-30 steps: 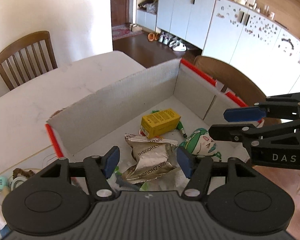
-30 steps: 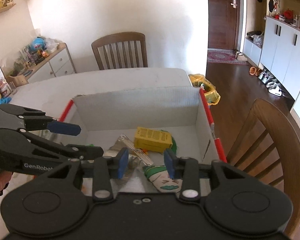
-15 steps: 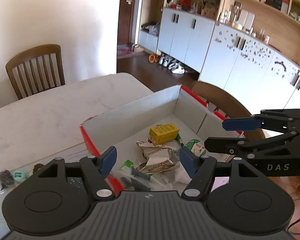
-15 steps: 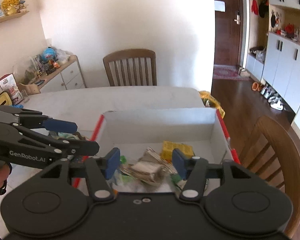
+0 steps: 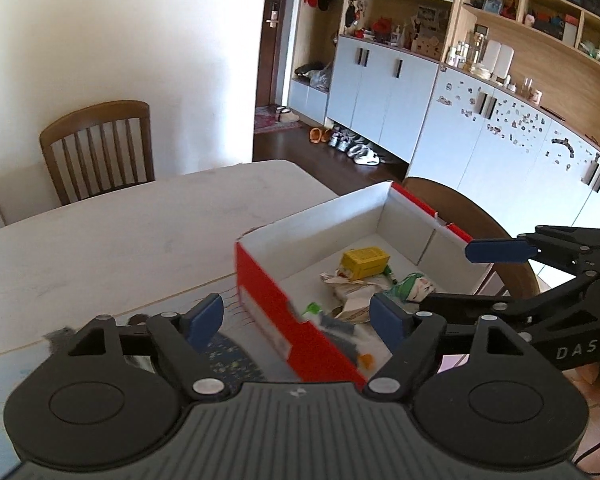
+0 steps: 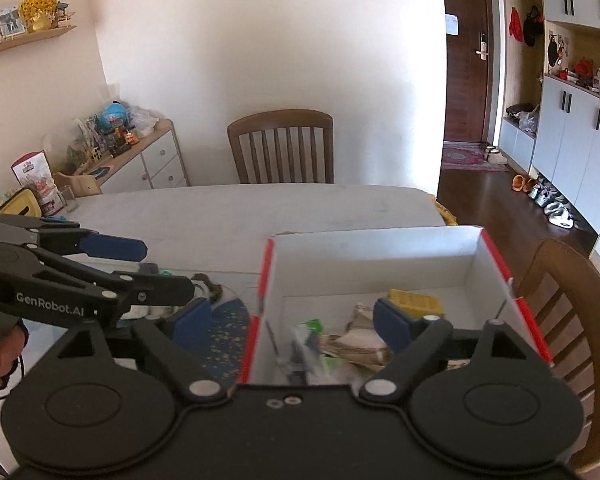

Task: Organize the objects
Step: 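Move both grippers back over the remaining items on the table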

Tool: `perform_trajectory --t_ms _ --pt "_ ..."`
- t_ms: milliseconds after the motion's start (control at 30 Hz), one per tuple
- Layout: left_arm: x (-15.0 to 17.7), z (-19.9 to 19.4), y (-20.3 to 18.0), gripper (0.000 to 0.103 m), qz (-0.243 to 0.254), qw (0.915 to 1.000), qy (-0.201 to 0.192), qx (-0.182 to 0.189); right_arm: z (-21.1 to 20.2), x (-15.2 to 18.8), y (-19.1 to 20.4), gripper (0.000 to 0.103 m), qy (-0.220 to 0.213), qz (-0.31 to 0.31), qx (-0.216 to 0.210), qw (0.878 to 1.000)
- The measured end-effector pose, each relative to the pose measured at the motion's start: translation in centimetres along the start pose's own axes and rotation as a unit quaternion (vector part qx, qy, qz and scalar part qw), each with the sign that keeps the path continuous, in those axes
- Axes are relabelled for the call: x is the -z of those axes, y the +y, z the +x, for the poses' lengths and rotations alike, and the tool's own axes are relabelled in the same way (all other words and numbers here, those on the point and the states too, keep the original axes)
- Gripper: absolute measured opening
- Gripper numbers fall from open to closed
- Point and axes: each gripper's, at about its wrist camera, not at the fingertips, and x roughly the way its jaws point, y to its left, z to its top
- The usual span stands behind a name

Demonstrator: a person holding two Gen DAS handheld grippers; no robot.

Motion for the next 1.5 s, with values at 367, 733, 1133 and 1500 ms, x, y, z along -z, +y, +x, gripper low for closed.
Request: perform_trajectory --t_ms 367,733,1133,1500 --pt "1.7 -1.8 5.2 0.083 -0.028 0.9996 -0.002 -0.008 1.9 0.4 4.5 0.096 0.011 0.01 -0.002 1.0" --pt "3.2 -2.5 10.5 0.1 -0.054 0.9982 -0.006 -0.024 4.4 0.4 8.0 0.097 0.032 0.007 -0.005 0.999" --pt "5.8 -1.3 16.1 0.103 -0.059 0.9962 -0.009 -0.064 8.0 0.0 10.3 0.097 0.061 -0.004 0.001 0.998" --pt "9.7 2.0 19.5 0.103 -0.061 0.9954 0.028 -0.068 12.5 -0.2 11.2 0.097 0.096 -0.005 0.013 0.995"
